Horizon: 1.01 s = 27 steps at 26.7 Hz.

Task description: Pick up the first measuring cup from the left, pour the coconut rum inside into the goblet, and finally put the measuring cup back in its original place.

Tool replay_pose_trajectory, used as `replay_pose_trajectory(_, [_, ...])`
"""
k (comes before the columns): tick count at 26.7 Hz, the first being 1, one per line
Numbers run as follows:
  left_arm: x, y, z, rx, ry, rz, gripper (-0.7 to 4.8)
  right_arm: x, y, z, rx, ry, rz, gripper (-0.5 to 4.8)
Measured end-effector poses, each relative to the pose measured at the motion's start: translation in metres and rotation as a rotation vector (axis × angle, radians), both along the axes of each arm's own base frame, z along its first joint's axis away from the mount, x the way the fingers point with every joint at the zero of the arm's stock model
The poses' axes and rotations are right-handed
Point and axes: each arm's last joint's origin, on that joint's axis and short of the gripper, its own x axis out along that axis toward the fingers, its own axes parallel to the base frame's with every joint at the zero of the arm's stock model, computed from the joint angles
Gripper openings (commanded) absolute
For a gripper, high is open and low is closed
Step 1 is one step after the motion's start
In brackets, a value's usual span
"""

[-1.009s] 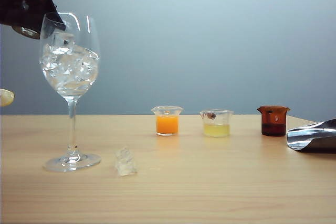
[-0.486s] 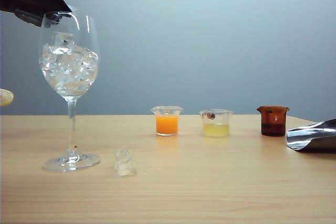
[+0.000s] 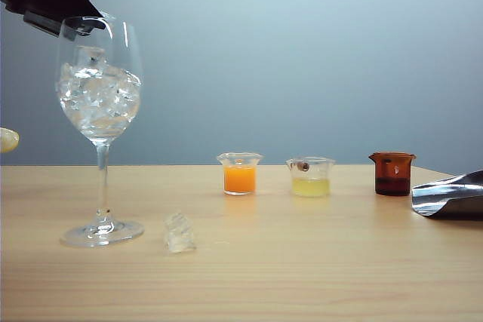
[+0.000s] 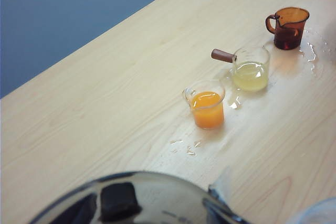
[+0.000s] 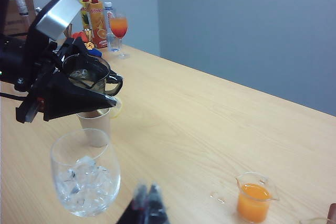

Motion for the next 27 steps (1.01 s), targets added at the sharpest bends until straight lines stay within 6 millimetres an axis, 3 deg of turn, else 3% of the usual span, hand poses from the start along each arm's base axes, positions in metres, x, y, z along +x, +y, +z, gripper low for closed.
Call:
replay_pose_trajectory(6, [-0.0016, -0.0021, 0.0006, 0.040, -0.061, -0.112, 2.68, 0.0000, 0.0000, 0.0000, -0.002, -0.002, -0.002, -0.09])
replay_pose_trajectory(27, [-0.0014, -0.0065, 0.0031, 0.215, -0.252, -0.199, 2.68, 0.0038, 0.0037, -0.0068, -0.052, 0.013, -0.002, -0.09])
